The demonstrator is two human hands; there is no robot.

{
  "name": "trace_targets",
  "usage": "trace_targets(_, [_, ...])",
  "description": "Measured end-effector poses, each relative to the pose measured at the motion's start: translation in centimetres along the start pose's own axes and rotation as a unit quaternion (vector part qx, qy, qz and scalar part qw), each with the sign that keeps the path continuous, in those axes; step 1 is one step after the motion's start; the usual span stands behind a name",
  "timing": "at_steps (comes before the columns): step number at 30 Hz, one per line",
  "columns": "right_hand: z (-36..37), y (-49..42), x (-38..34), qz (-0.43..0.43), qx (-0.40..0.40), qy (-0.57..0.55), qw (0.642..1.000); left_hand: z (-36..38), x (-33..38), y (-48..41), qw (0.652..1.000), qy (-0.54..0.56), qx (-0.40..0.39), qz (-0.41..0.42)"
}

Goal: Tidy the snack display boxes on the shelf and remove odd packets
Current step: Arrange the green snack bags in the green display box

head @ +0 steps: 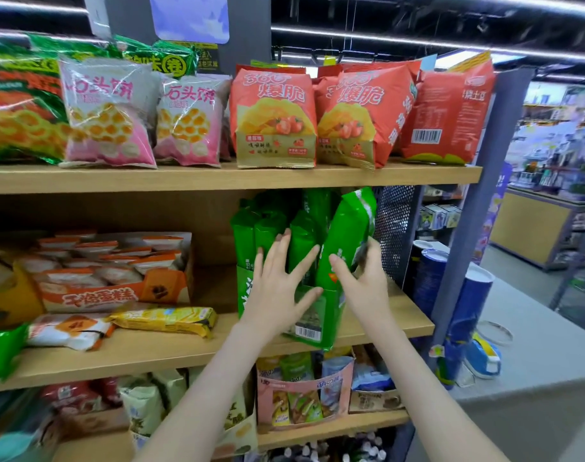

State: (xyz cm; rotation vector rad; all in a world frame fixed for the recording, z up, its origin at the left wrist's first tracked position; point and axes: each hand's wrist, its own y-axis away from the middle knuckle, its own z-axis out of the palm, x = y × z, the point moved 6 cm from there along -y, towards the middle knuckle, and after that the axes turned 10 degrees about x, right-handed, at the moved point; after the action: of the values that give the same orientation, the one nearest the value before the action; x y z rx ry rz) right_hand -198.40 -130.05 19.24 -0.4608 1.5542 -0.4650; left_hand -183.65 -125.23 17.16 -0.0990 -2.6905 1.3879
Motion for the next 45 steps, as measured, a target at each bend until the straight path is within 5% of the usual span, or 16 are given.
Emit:
trace_targets(10, [-1.6, 0.4, 0.4, 0.069, 0.173, -0.147, 0.971, 0.4, -0.2, 0.1, 0.998, -0.057, -0.029, -0.026])
trace_targets(17, [-3.5, 0.5, 0.6, 0.153, 0.257, -0.246, 0.922, -0.1, 0.0, 0.1, 0.998, 0.019, -0.024, -0.062])
trace_targets(23, [-2.4, 2.4, 0.3, 0.188, 0.076, -0.356, 0.912, -1.2, -0.1, 1.4, 0.964, 0.253, -0.02, -0.078])
trace_targets(30, [-1.0, 6.3, 2.0, 0.24, -0.056, -0.38, 0.891, -3.3, -0.7, 6.4, 0.95, 0.276, -0.049, -0.136])
trace_targets(32, [-0.2, 8.1, 2.9, 0.258, -0.134, -0.347, 0.891, -4.1, -0.9, 8.2, 0.91, 0.351, -0.061, -0.211])
trace_targets(35, [1.6, 11.9, 4.1, 0.288, -0.263, -0.269, 0.88, -4.5, 0.0, 11.5, 0.801, 0.465, -0.149, -0.348])
trace_targets(39, [3.9, 16.6, 5.5, 0.323, -0.351, -0.214, 0.853, -3.7, 0.8, 16.8, 0.761, 0.434, -0.272, -0.399])
trace_targets(43, [4.6, 19.3, 6.9, 0.277, -0.408, -0.109, 0.863, -4.7, 0.1, 20.6, 0.748, 0.407, -0.266, -0.451])
trace_targets(45, [4.6, 19.5, 7.5, 0.302, -0.37, -0.137, 0.868, -4.9, -0.3, 22.7, 0.747, 0.366, -0.291, -0.472])
